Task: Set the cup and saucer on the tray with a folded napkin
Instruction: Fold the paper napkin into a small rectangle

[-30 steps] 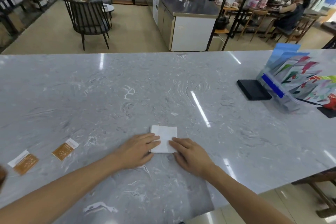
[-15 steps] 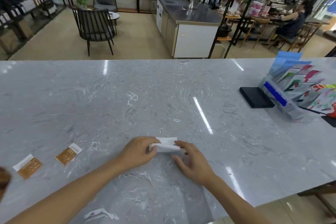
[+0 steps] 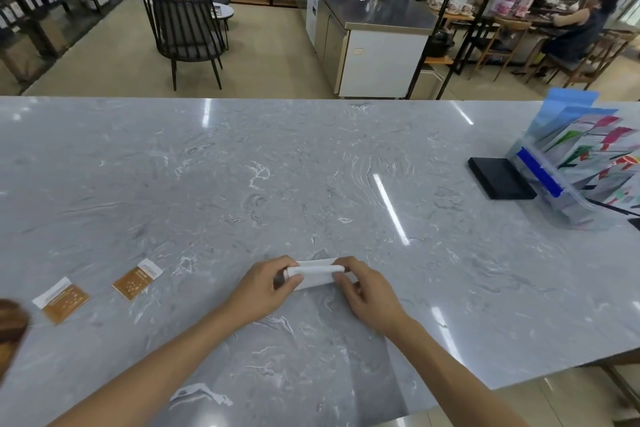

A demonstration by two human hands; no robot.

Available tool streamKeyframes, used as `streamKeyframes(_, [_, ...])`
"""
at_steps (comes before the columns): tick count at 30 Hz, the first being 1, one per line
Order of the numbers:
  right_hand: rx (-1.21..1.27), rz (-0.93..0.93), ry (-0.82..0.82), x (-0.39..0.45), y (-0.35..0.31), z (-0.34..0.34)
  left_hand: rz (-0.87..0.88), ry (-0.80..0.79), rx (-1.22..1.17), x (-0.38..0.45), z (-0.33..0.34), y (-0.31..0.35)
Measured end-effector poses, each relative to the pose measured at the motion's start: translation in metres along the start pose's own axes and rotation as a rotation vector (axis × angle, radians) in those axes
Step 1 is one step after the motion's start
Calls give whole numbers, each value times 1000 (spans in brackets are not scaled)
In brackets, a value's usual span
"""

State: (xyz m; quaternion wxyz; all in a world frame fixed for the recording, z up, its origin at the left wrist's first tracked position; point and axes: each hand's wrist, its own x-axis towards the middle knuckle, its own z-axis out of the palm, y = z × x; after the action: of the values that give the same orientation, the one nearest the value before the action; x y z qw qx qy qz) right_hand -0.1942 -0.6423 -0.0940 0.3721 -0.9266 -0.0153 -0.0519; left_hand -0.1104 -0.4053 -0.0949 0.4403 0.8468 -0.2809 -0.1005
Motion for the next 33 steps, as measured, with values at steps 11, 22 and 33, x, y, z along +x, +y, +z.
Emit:
streamKeyframes(11, [139,209,252,17,-3,26,-144,299,13,27,20,4])
streamKeyframes(22, [-59,224,276,11,-13,50,-42,37,680,27,38,5])
streamKeyframes(33, [-487,329,206,7,-16,67,-199,-39,674,25,48,0])
